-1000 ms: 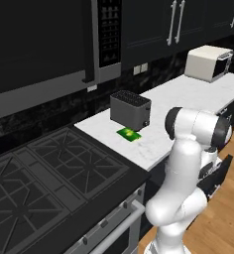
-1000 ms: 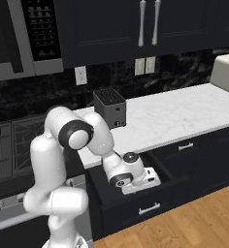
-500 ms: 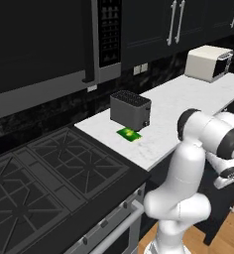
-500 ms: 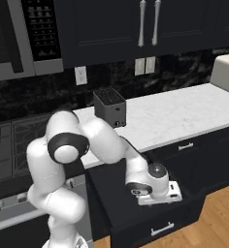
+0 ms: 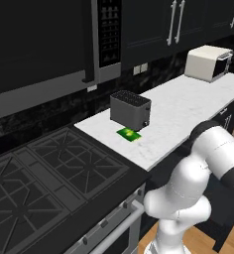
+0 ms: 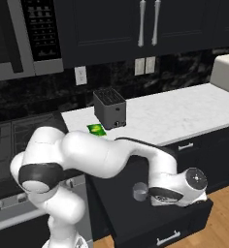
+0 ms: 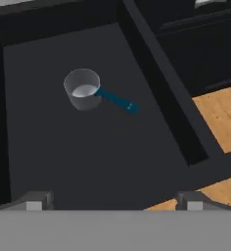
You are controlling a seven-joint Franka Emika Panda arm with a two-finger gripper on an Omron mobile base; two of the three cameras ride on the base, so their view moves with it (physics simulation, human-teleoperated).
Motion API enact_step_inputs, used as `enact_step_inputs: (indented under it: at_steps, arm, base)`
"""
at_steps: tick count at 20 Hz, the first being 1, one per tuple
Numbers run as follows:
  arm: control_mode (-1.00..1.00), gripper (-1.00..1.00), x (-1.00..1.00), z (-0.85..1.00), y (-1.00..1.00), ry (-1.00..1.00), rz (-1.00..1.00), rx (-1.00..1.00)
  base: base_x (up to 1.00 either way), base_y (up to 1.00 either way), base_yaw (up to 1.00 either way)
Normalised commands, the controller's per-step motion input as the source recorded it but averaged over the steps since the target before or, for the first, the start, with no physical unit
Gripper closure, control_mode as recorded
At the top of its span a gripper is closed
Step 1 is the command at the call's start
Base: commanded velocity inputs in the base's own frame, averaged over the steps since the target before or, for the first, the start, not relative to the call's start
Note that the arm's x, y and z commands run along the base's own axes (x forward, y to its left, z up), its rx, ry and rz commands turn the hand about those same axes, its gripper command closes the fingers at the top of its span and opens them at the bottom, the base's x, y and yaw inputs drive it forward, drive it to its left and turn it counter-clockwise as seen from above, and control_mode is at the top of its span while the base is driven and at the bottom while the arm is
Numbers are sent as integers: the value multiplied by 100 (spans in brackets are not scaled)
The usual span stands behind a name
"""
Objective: Pick the measuring cup from the drawer and place it on the counter.
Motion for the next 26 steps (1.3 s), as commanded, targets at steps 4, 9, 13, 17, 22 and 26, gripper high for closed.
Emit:
enact_step_inputs:
  at_steps: [4,9,13,17,22,26]
  arm:
    - [-100,-100,74,91,37,-8,22,1]
    - [-100,-100,46,5,35,0,27,-6]
    - [-100,-100,2,-45,38,-6,22,-13]
    - [-100,-100,0,-29,43,0,-15,-8]
    - [-100,-100,-1,-27,33,4,-54,0]
    - [-100,-100,0,-36,14,9,-69,0]
  base:
    - [0,0,0]
    - [0,0,0]
    - [0,0,0]
    - [0,0,0]
    - [0,0,0]
    - [0,0,0]
